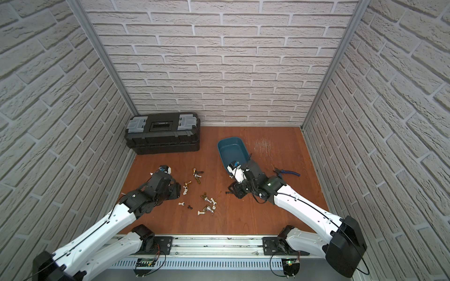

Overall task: Put the chess pieces into the storage box
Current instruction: Pick up the chess piece at the center of the board.

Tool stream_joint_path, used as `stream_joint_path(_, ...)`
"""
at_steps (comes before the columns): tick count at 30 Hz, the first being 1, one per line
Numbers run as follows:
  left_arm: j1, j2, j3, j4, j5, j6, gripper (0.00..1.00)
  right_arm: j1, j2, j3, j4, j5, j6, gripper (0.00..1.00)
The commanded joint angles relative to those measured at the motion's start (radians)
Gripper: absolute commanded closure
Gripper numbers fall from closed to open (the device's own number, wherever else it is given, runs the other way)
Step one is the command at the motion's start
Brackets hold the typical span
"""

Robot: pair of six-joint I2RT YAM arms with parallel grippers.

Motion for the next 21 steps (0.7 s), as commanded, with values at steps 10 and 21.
stream_joint_path(10, -0.015, -0.077, -0.065, 0.062, 0.064, -0.127, 0.38, 0.033, 0.229, 0.035, 0.082, 0.158, -0.085, 0.50)
stream_joint_path(21, -0.018, 0.046, -0.041, 0.098, 0.096, -0.119, 0.37, 0.034, 0.442, 0.093, 0.142, 0.176, -0.153, 0.44)
